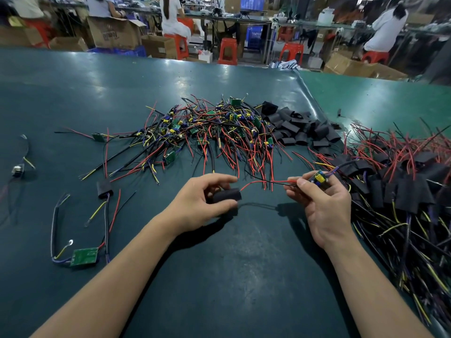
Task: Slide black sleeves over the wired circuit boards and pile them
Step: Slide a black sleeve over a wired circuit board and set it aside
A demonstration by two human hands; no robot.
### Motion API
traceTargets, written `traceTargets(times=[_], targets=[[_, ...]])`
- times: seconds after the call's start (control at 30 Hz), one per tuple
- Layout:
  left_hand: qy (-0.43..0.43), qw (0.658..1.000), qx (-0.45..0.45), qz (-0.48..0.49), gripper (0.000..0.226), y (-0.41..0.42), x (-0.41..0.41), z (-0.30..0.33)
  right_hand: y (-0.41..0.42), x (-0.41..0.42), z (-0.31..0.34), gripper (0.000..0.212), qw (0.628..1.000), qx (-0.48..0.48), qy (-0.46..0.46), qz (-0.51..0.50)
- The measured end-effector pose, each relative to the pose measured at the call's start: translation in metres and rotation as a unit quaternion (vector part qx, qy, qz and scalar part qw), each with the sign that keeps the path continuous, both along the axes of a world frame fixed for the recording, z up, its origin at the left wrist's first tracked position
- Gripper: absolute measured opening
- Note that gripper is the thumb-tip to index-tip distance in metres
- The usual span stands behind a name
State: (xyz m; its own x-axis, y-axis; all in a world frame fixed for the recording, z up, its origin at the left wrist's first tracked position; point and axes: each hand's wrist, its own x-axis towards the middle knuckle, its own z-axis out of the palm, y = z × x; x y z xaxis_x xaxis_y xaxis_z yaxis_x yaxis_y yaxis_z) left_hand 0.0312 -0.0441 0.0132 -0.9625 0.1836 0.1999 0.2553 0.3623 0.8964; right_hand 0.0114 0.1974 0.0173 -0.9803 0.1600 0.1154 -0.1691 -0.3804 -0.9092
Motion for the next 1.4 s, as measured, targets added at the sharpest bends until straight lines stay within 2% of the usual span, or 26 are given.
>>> traceTargets(times=[0.13, 0.23, 0.43, 0.7, 0.97, 1.17, 1.4], targets=[[-0.004, 0.993, 0.114, 0.015, 0.041, -0.0028, 0.0004, 0.003, 0.0003, -0.0003, 0.0005, 0.021, 1.0, -0.019, -0.003, 0.004], [-0.003, 0.988, 0.151, 0.008, 0.043, -0.002, 0.0015, 0.0024, -0.0002, -0.0008, -0.0009, 0.021, 1.0, -0.011, -0.001, -0.001], [0.015, 0.985, 0.171, 0.006, 0.043, -0.0001, 0.0008, 0.0011, -0.0031, -0.0016, -0.0025, 0.021, 1.0, -0.007, 0.008, -0.022], [0.062, 0.978, 0.193, 0.05, 0.039, 0.0033, -0.0029, -0.0033, -0.0067, 0.0013, -0.0023, 0.017, 0.999, 0.009, -0.007, 0.038], [0.073, 0.968, 0.234, 0.046, 0.039, 0.0053, -0.005, -0.0046, -0.005, -0.0002, -0.0048, 0.017, 0.999, 0.021, -0.019, 0.033], [0.076, 0.97, 0.227, 0.044, 0.038, 0.0053, -0.0046, -0.0036, -0.0048, -0.0005, -0.0077, 0.019, 0.998, 0.056, -0.003, 0.038], [0.092, 0.975, 0.198, 0.042, 0.038, 0.0056, -0.0042, -0.0061, -0.0015, -0.0005, -0.0084, 0.025, 0.992, 0.114, 0.048, -0.001]])
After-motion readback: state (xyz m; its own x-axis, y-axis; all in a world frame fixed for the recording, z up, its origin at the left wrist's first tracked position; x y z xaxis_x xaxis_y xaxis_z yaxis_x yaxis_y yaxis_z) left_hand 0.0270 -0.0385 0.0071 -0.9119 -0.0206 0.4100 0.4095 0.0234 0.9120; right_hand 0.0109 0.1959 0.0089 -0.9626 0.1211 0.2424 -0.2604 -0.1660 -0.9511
